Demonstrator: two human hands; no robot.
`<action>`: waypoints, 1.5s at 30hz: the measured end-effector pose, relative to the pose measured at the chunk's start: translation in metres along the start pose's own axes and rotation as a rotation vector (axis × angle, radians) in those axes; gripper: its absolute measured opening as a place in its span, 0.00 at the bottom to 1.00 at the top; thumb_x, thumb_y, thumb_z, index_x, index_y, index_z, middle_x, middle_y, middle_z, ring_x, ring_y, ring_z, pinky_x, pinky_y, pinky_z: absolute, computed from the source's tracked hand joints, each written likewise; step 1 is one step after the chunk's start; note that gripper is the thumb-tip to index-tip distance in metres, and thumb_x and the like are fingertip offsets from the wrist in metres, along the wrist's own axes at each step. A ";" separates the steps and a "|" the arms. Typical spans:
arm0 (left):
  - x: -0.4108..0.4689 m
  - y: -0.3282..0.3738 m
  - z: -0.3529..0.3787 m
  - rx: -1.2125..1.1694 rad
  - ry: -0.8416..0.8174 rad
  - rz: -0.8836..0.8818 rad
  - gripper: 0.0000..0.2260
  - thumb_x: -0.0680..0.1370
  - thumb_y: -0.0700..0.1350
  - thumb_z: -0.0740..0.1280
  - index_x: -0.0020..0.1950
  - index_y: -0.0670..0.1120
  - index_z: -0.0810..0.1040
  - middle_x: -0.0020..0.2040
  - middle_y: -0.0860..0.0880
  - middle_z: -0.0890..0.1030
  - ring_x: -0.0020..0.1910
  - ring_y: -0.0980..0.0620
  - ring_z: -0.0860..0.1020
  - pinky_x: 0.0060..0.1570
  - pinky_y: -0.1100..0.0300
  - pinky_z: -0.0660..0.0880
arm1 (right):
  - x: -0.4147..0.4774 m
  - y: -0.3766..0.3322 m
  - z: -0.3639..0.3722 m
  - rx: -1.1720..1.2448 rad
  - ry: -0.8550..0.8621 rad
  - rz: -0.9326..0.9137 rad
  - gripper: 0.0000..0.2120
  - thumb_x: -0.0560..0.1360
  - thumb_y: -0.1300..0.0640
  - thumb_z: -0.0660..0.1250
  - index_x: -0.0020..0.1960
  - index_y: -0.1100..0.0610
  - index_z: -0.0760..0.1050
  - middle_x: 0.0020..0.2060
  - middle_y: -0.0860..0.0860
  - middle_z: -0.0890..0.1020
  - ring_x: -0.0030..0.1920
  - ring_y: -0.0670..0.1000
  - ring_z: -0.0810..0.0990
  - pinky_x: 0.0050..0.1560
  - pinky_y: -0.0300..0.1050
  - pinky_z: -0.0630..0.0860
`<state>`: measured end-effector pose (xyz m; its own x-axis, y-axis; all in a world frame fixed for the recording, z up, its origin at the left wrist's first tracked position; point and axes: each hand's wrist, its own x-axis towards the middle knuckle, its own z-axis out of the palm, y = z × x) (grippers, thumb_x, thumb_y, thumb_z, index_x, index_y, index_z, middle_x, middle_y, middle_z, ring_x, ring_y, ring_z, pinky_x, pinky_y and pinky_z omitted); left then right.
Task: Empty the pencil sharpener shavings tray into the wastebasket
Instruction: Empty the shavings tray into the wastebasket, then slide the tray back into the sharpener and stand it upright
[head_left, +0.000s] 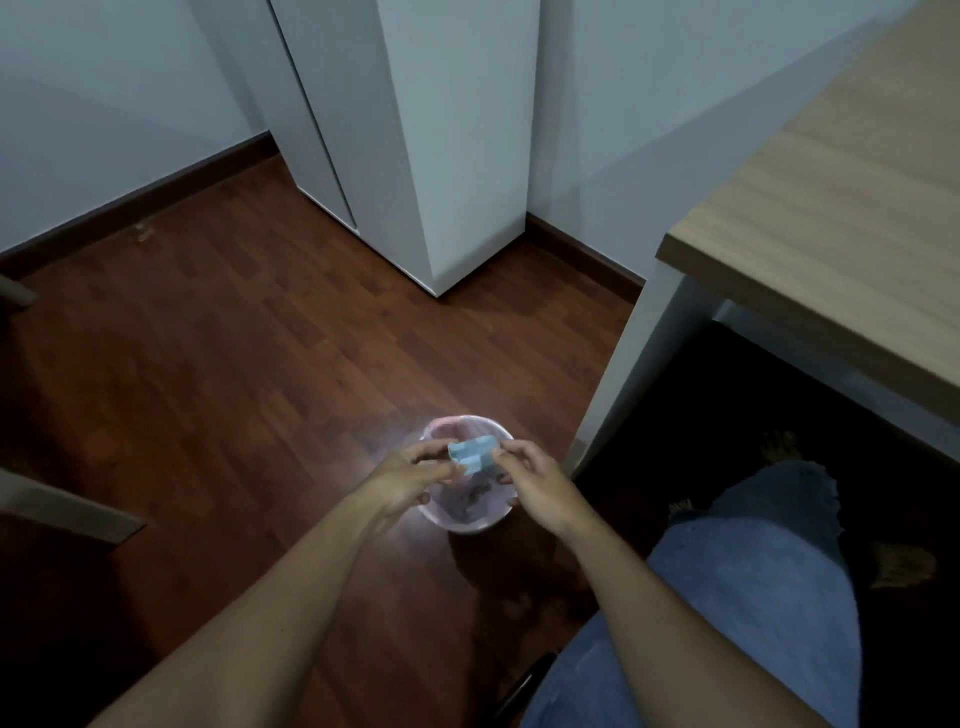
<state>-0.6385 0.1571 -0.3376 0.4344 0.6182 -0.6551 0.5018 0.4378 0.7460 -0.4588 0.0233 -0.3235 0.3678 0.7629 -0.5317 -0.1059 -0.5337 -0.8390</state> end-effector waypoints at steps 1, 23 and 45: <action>-0.001 0.003 -0.002 0.041 0.007 0.057 0.16 0.77 0.43 0.81 0.63 0.57 0.89 0.55 0.58 0.90 0.54 0.56 0.84 0.49 0.57 0.75 | -0.001 -0.005 0.000 -0.025 0.001 -0.016 0.07 0.86 0.48 0.69 0.64 0.42 0.81 0.58 0.43 0.87 0.67 0.54 0.87 0.69 0.60 0.83; -0.129 0.248 -0.038 0.115 -0.060 0.820 0.30 0.64 0.67 0.85 0.64 0.62 0.88 0.44 0.48 0.87 0.38 0.57 0.77 0.40 0.58 0.71 | -0.158 -0.265 -0.067 -0.446 0.049 -0.552 0.26 0.87 0.53 0.67 0.85 0.48 0.71 0.73 0.46 0.81 0.67 0.56 0.86 0.66 0.61 0.86; -0.150 0.353 0.263 0.143 -0.565 0.794 0.14 0.80 0.35 0.77 0.64 0.47 0.83 0.52 0.53 0.92 0.51 0.57 0.89 0.51 0.62 0.87 | -0.320 -0.217 -0.390 -0.665 0.953 -0.383 0.37 0.81 0.43 0.75 0.86 0.51 0.67 0.82 0.57 0.69 0.86 0.59 0.62 0.83 0.55 0.63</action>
<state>-0.3296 0.0473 -0.0071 0.9594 0.2791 0.0407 -0.0203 -0.0756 0.9969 -0.1935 -0.2472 0.0732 0.8304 0.4881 0.2687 0.5481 -0.6287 -0.5517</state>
